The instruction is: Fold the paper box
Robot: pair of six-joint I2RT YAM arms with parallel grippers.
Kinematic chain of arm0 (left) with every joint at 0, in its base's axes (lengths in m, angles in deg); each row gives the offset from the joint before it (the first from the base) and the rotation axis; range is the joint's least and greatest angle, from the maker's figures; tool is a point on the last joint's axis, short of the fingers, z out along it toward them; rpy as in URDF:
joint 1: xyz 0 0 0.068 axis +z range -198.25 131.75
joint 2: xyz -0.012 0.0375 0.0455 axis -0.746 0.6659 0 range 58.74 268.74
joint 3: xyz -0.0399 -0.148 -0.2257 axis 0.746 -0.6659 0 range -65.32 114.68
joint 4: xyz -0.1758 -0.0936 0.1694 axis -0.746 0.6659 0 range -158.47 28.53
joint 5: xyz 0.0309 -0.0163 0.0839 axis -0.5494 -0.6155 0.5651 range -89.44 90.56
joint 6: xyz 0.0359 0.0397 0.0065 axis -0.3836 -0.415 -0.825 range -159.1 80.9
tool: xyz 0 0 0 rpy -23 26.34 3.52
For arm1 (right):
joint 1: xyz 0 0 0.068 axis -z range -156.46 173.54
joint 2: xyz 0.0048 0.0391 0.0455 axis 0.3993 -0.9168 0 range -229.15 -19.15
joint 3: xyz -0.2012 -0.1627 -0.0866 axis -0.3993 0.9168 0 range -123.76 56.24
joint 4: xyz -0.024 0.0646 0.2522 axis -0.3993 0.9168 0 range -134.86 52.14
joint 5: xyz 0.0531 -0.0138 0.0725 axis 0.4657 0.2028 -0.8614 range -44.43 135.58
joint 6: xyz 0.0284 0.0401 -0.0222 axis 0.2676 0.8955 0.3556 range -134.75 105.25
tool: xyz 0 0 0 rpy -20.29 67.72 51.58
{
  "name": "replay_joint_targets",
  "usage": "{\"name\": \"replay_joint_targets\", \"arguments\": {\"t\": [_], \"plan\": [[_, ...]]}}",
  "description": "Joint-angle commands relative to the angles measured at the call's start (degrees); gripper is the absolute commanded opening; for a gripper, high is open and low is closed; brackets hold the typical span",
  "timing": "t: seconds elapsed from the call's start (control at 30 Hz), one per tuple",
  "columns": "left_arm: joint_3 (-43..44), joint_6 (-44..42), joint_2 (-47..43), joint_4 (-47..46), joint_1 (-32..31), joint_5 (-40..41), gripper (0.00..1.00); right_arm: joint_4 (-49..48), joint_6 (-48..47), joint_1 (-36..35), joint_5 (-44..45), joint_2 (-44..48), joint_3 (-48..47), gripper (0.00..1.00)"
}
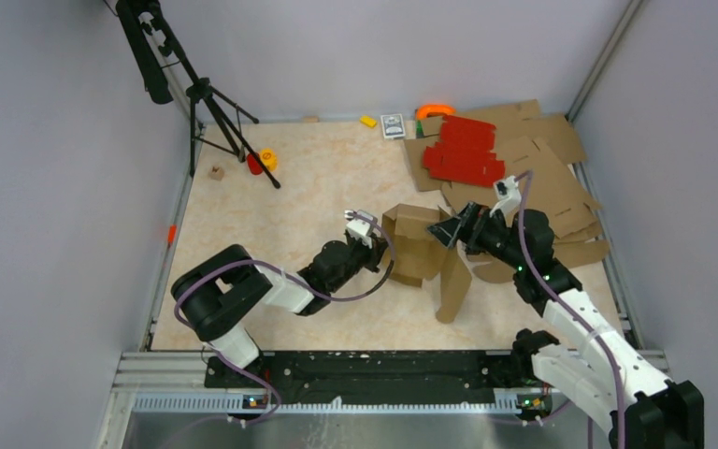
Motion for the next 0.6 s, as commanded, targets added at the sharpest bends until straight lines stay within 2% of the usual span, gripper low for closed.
{"name": "replay_joint_targets", "arguments": {"t": [0.0, 0.17, 0.27, 0.4, 0.5, 0.57], "plan": [[-0.56, -1.25, -0.70, -3.25, -0.41, 1.08, 0.00, -12.58, 8.06, -0.41, 4.41, 3.43, 3.61, 0.98], [-0.64, -1.43, -0.79, -3.25, -0.58, 1.32, 0.00, -13.51, 11.08, -0.41, 10.16, 3.39, 3.27, 0.97], [-0.57, -1.43, -0.67, -3.25, -0.67, 1.28, 0.00, -17.91, 12.10, -0.41, 11.06, 4.14, 4.19, 0.93], [-0.63, -1.51, -0.43, -3.51, -0.76, 1.46, 0.00, -18.08, 14.00, -0.45, 14.37, 3.64, 3.68, 0.87], [-0.68, -1.60, -0.60, -3.51, -0.76, 1.52, 0.00, -16.74, 17.33, -0.41, 17.23, 3.62, 4.52, 0.60], [-0.75, -1.68, -0.61, -3.51, -0.84, 1.55, 0.00, -18.98, 19.75, -0.35, 18.52, 4.16, 6.38, 0.51]]}}
